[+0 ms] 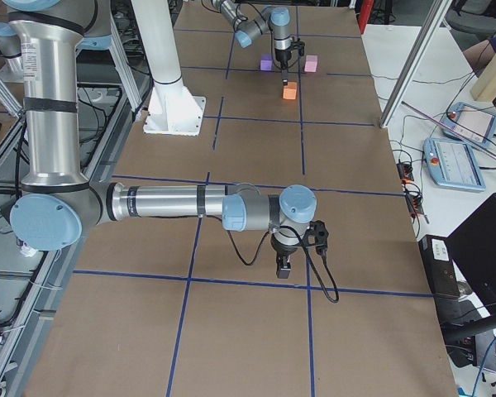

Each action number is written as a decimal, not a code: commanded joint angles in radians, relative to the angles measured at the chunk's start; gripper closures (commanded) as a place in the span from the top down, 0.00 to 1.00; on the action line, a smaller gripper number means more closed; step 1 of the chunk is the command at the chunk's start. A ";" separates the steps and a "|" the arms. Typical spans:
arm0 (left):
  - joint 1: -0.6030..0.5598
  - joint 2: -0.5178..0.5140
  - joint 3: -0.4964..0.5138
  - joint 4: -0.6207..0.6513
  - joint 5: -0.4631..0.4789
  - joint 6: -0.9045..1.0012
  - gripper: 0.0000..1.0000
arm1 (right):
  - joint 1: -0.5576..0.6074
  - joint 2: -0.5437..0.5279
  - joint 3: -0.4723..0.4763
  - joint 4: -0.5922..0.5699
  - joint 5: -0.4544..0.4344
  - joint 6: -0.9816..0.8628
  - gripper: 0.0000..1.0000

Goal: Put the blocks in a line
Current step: 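Move the left gripper over the orange cube and lower it, then close the left gripper on the orange cube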

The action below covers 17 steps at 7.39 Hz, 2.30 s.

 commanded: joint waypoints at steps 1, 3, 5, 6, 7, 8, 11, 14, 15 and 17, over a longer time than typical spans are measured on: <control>0.010 -0.029 0.006 0.068 0.012 0.060 1.00 | 0.000 0.000 0.000 0.000 0.000 0.000 1.00; 0.006 -0.037 0.043 0.068 0.038 0.090 0.99 | 0.000 0.000 0.000 0.000 0.000 0.000 1.00; -0.006 -0.046 0.048 0.062 0.029 0.116 0.99 | 0.000 0.000 0.000 0.000 0.000 0.000 1.00; -0.017 -0.048 0.067 0.061 0.028 0.116 1.00 | 0.000 0.000 0.000 0.000 0.000 0.000 1.00; -0.019 -0.063 0.098 0.053 0.026 0.115 0.99 | 0.000 0.000 0.000 -0.001 0.000 0.000 1.00; -0.019 -0.096 0.150 0.024 0.025 0.110 0.99 | 0.000 0.000 0.000 0.000 0.000 0.000 1.00; -0.020 -0.108 0.192 -0.001 0.003 0.115 1.00 | 0.000 0.000 0.000 0.000 0.000 0.000 1.00; -0.020 -0.104 0.241 -0.045 -0.023 0.113 0.99 | 0.000 0.000 0.000 0.000 0.000 0.000 1.00; -0.020 -0.104 0.244 -0.048 -0.026 0.113 0.83 | 0.000 0.000 0.000 0.000 0.000 0.000 1.00; -0.020 -0.104 0.244 -0.050 -0.055 0.115 0.30 | 0.000 0.000 0.000 0.000 0.000 0.000 1.00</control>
